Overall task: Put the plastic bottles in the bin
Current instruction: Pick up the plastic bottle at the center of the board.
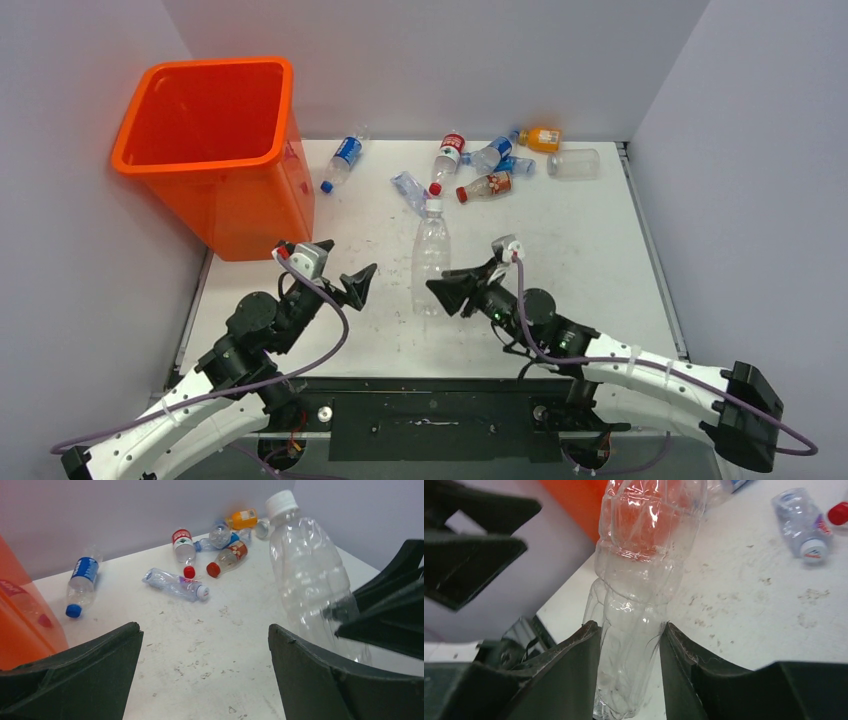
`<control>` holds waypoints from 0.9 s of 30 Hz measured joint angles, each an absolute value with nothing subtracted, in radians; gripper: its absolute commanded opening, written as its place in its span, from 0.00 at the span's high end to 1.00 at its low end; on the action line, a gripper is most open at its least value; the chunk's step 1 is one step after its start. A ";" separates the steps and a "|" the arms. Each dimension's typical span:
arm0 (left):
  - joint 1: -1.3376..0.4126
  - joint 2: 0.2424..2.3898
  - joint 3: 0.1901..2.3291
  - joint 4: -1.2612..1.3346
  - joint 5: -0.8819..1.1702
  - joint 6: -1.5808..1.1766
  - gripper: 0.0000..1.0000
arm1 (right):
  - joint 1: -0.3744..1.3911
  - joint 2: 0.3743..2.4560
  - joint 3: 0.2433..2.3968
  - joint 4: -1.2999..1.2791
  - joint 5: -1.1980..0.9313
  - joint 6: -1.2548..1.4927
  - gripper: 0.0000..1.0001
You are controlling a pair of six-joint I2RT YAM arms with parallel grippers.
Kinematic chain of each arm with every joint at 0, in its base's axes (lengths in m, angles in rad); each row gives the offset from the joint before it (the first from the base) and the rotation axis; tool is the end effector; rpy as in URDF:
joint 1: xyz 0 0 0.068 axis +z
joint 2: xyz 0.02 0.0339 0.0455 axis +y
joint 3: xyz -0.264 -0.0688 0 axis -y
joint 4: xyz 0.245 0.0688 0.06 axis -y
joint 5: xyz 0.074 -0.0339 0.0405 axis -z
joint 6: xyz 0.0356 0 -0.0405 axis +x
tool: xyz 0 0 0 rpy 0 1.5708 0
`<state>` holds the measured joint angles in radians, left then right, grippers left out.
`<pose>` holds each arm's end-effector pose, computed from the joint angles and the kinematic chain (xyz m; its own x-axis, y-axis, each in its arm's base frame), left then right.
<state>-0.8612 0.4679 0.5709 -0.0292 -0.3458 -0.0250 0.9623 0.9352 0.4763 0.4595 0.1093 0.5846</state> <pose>0.0933 -0.0901 0.3254 0.0357 -0.0776 -0.9963 0.4945 0.8677 -0.0499 0.1283 0.1774 0.2713 -0.4154 0.3634 -0.8339 -0.6284 0.5482 0.5519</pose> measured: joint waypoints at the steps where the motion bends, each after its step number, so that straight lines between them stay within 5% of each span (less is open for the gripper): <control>1: -0.862 0.469 0.571 -0.022 -0.329 -0.035 0.04 | 1.017 0.894 0.458 0.437 0.116 0.551 0.95; 9: -0.862 0.436 0.567 0.048 -0.170 -0.150 0.04 | 1.286 0.751 0.354 0.320 0.176 0.378 0.95; 19: -0.800 0.645 0.614 0.081 0.309 -0.283 0.00 | 1.440 0.650 0.287 0.329 0.296 0.221 0.95; 27: -0.671 0.754 0.614 0.250 0.543 -0.499 0.16 | 1.528 0.710 0.276 0.403 0.393 0.128 0.95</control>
<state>-0.6712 0.7544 0.6136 0.2501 0.5430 -0.4992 1.5284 0.7097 0.2764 0.4034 0.3935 0.1280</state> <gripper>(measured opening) 0.903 0.416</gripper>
